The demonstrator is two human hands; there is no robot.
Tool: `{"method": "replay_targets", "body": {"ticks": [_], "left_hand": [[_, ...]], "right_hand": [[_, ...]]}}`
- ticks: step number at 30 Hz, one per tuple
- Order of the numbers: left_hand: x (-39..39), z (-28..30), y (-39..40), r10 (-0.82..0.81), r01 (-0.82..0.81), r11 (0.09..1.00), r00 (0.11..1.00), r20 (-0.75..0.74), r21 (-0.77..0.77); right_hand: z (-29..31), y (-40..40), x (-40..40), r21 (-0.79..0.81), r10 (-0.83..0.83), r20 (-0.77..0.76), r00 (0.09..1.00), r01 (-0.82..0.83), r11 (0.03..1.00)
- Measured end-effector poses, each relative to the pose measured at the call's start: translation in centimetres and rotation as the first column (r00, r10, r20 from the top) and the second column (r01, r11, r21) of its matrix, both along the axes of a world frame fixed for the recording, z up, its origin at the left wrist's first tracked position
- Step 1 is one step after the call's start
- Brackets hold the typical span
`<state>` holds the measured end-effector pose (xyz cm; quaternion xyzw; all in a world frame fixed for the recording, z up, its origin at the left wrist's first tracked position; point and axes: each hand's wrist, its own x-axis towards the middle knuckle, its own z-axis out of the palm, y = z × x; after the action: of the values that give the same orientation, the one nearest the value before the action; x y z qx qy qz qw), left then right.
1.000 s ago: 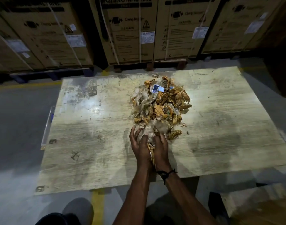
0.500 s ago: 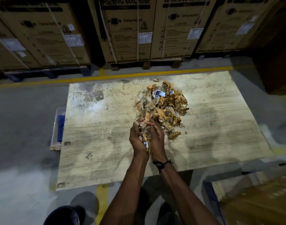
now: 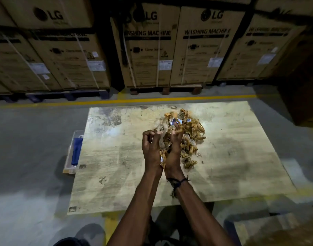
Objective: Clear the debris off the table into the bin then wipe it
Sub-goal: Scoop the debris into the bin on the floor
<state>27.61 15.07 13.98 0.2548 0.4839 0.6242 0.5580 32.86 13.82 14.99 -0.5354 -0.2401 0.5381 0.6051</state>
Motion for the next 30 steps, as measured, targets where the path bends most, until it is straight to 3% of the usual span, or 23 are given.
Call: {"method": "replay_targets", "body": {"ticks": [4, 10, 17, 23, 30], "left_hand": [[0.7, 2.6, 0.6, 0.035, -0.033, 0.998, 0.999, -0.035, 0.06], [2.3, 5.3, 1.6, 0.18, -0.163, 0.975, 0.978, -0.102, 0.154], [2.1, 7.2, 1.2, 0.366, -0.347, 0.915, 0.928, -0.062, 0.206], [-0.1, 8.4, -2.4, 0.528, -0.517, 0.835, 0.849, -0.007, 0.187], [-4.2, 9.2, -9.2, 0.708, -0.71, 0.668, 0.699, 0.105, 0.221]], "right_hand": [[2.4, 0.9, 0.9, 0.076, 0.075, -0.032, 0.997, -0.073, 0.994], [4.9, 3.0, 2.5, 0.125, 0.208, 0.052, 0.977, -0.213, 0.969], [6.8, 3.8, 2.6, 0.233, 0.367, 0.083, 0.927, -0.376, 0.897], [7.1, 1.6, -0.8, 0.259, 0.599, 0.057, 0.798, -0.592, 0.763], [8.7, -4.7, -6.0, 0.239, 0.798, -0.038, 0.601, -0.77, 0.591]]}}
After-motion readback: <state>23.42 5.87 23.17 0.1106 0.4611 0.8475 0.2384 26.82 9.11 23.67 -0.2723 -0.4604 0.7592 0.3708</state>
